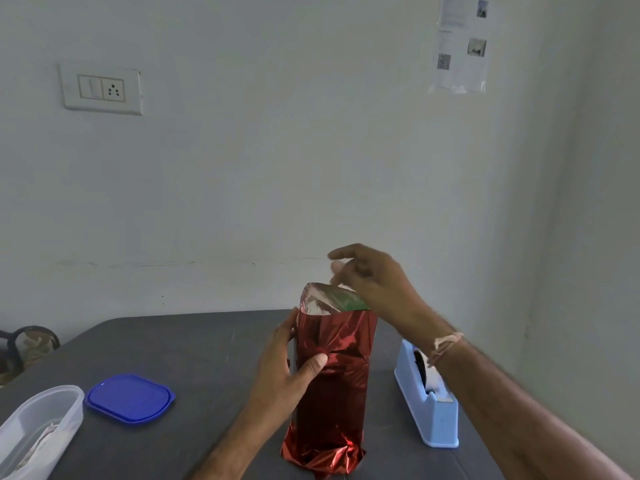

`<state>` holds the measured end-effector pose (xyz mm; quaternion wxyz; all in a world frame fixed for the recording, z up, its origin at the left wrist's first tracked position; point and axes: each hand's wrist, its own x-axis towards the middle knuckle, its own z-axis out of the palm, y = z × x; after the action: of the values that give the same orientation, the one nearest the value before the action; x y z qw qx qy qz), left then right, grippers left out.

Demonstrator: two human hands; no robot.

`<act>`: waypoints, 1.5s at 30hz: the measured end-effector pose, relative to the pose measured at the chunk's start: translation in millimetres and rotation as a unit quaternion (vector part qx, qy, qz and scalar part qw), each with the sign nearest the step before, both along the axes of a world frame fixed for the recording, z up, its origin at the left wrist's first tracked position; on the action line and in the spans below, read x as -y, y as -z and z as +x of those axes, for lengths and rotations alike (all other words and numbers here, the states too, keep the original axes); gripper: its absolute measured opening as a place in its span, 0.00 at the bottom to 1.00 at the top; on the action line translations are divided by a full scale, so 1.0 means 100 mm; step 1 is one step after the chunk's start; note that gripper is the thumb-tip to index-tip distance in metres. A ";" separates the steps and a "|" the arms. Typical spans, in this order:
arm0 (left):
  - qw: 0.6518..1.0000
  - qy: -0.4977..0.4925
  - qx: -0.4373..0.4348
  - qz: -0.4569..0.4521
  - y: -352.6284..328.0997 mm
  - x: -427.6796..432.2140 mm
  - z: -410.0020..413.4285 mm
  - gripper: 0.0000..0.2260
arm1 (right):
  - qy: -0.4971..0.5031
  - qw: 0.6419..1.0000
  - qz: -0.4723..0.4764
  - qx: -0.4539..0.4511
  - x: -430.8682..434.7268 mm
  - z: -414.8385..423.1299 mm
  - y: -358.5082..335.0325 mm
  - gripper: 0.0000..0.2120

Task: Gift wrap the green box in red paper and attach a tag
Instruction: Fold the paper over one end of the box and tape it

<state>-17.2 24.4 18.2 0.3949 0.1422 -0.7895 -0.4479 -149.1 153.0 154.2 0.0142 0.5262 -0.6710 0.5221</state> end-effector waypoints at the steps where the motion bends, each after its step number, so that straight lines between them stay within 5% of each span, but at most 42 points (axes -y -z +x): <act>1: 1.000 0.002 0.003 -0.001 0.00 0.00 0.01 0.37 | 0.020 1.000 -0.012 -0.006 -0.07 -0.05 0.02 0.09; 4: 1.000 0.006 0.003 -0.008 0.00 -0.01 0.01 0.31 | 0.050 0.999 -0.003 -0.008 -0.26 -0.14 0.17 0.14; 8: 1.000 0.004 -0.011 -0.027 0.01 -0.08 0.03 0.25 | 0.086 0.991 -0.041 0.094 -0.44 -0.20 0.60 0.35; 11: 0.998 0.003 -0.019 -0.060 0.05 -0.09 0.05 0.29 | 0.080 0.984 -0.013 0.160 -0.51 -0.14 0.99 0.42; 17: 0.991 -0.010 0.045 -0.129 0.07 -0.05 0.08 0.35 | -0.077 0.988 0.070 0.110 -0.47 0.04 1.21 0.29; 24: 0.960 -0.052 0.112 -0.252 0.09 0.03 0.15 0.33 | -0.016 0.995 0.099 -0.026 -0.47 -0.05 1.24 0.41; 30: 0.931 -0.059 0.118 -0.339 0.03 0.11 0.21 0.32 | -0.001 0.988 0.133 -0.073 -0.51 -0.10 1.23 0.31; 37: 0.973 -0.015 0.100 -0.207 -0.17 0.09 0.21 0.42 | 0.001 0.996 0.090 0.011 -0.52 -0.05 1.09 0.23; 45: 0.991 -0.034 0.080 -0.103 -0.39 0.16 0.05 0.18 | 0.009 0.996 0.048 0.081 -0.39 -0.09 1.07 0.17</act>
<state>-11.9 8.8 56.8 0.3578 0.1632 -0.8552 -0.3376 -158.3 191.8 47.2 -0.0608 0.4763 -0.6988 0.5302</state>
